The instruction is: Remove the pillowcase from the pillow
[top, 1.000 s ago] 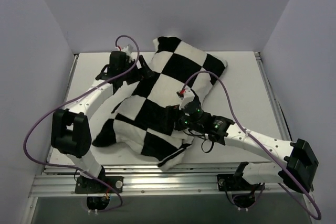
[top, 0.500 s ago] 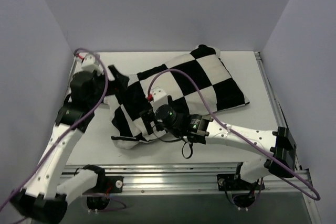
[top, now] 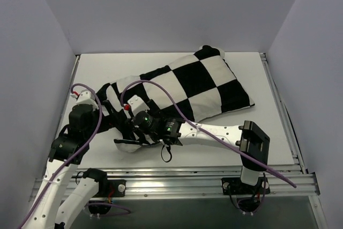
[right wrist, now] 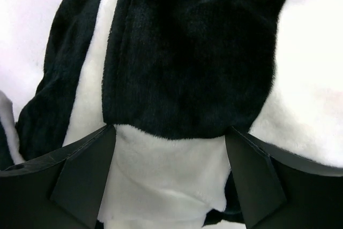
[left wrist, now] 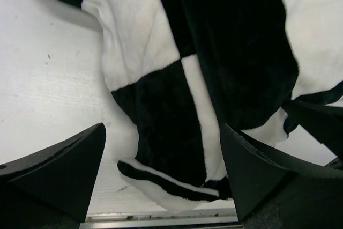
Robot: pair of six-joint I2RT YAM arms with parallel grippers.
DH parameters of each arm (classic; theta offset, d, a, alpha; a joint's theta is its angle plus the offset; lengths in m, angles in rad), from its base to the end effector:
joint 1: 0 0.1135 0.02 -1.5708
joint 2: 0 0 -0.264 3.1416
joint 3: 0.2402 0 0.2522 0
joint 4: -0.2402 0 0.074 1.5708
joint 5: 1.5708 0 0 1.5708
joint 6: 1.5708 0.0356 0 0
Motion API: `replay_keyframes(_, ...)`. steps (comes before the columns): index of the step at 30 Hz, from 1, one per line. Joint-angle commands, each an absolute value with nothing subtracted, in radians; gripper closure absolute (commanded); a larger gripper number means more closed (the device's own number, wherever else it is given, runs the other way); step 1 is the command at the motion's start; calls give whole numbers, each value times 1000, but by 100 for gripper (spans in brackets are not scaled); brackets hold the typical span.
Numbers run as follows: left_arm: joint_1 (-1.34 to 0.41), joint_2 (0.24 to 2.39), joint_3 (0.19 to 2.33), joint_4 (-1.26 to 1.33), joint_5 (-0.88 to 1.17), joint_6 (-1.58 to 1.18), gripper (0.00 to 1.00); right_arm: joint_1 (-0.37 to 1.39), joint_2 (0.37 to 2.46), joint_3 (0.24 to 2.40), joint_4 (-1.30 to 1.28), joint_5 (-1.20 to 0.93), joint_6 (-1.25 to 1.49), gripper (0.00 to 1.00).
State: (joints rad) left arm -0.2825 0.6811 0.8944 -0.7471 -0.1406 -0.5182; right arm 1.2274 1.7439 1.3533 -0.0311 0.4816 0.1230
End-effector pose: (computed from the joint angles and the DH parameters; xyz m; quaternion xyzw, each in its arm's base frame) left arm 0.1317 -0.0330 0.3346 -0.1364 0.8563 -0.1365 0.4790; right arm 0.1540 0.3816 0.2926 -0.3173 0.7620 0.1736 0.5371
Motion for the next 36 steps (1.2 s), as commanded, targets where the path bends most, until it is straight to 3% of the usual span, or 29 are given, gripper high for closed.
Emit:
replay_keyframes(1, -276, 646, 853, -753, -88, -564, 3, 1224, 1764, 1404, 20, 548, 84, 22)
replay_keyframes(6, -279, 681, 810, -703, 0, -594, 0, 1198, 1772, 1402, 6, 557, 115, 30)
replay_keyframes(7, -279, 686, 804, -690, 0, -594, 5, 1186, 1760, 1394, 5, 555, 121, 31)
replay_keyframes(12, -279, 724, 752, -618, 60, -621, 9, 1134, 1715, 1362, 5, 519, 196, 41)
replay_keyframes(19, -285, 802, 684, -464, 77, -670, 11, 1112, 1695, 1345, 5, 506, 228, 44)
replay_keyframes(26, -285, 838, 634, -367, 84, -729, 22, 1109, 1687, 1338, 5, 514, 244, 46)
replay_keyframes(29, -287, 825, 618, -359, 68, -730, 44, 1094, 1695, 1336, 5, 535, 253, 60)
replay_keyframes(30, -287, 821, 612, -377, 57, -732, 62, 1086, 1692, 1332, -24, 543, 255, 64)
replay_keyframes(34, -285, 775, 594, -428, 12, -729, 96, 1025, 1674, 1298, -26, 572, 268, 92)
replay_keyframes(36, -284, 743, 588, -455, -18, -729, 98, 1005, 1663, 1278, -32, 587, 279, 99)
